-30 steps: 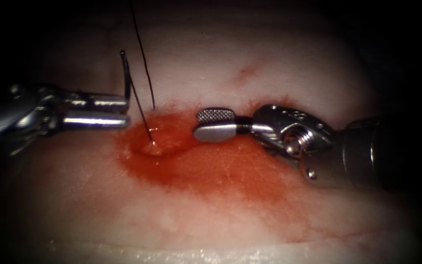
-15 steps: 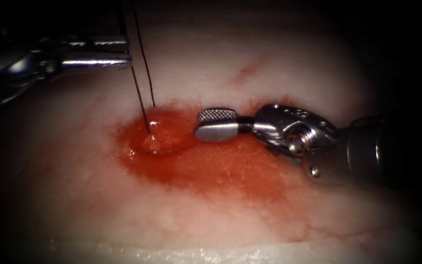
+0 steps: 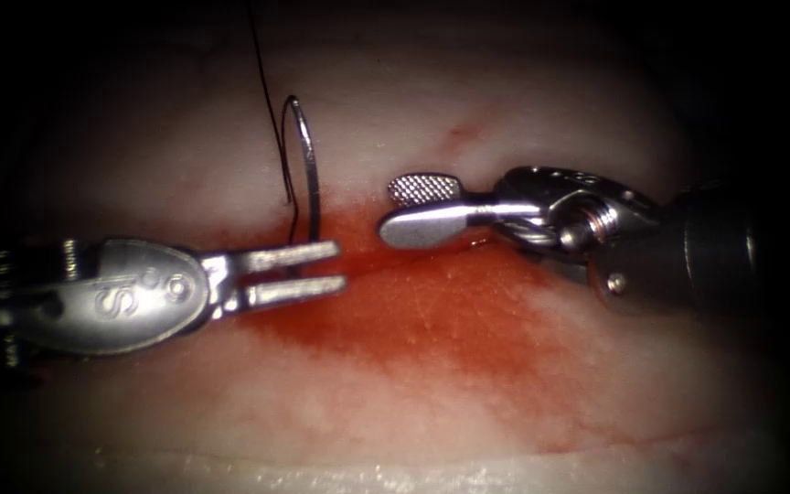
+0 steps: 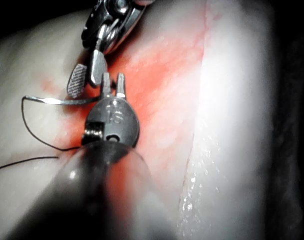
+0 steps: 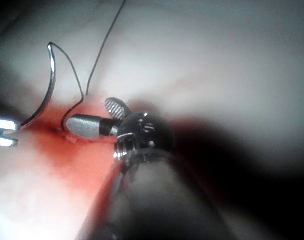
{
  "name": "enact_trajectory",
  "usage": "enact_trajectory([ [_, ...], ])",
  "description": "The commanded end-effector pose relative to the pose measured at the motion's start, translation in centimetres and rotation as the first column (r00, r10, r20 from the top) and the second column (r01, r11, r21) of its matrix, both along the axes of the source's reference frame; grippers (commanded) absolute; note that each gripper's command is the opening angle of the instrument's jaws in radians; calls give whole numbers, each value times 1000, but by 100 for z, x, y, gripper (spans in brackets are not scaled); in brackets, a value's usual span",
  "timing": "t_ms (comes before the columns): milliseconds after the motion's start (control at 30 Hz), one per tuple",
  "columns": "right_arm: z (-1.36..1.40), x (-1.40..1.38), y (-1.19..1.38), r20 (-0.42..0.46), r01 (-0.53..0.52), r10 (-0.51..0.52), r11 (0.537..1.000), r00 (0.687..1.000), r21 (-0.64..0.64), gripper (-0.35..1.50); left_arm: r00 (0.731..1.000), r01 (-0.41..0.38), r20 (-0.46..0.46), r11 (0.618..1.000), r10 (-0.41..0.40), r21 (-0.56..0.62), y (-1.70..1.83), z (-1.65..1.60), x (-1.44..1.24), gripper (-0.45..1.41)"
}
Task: Wound Closure
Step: Pass needle to right jaws
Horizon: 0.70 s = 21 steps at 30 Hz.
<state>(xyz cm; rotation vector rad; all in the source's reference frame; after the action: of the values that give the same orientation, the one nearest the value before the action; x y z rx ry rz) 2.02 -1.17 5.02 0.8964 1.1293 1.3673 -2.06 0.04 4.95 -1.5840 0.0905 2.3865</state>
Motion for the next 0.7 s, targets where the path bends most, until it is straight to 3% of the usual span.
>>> enact_trajectory([
  [33, 5, 10, 1, -6, -2, 2, 1000, 1000, 18, 103, 1000, 3, -20, 1000, -3, -14, -5, 10, -7, -45],
  [133, 5, 19, 4, -8, -13, 14, 997, 1000, 80, 128, 998, -10, -65, 996, 4, -90, -25, 30, -10, -45],
  [200, 5, 26, 4, -11, 3, -2, 995, 1000, 104, 133, 997, -12, -71, 995, 5, -102, -29, 34, -11, -45],
  [700, 5, 64, -3, -48, 55, -50, 992, 998, 111, 113, 996, -30, -88, 991, 18, -130, -23, 28, -11, -45],
])
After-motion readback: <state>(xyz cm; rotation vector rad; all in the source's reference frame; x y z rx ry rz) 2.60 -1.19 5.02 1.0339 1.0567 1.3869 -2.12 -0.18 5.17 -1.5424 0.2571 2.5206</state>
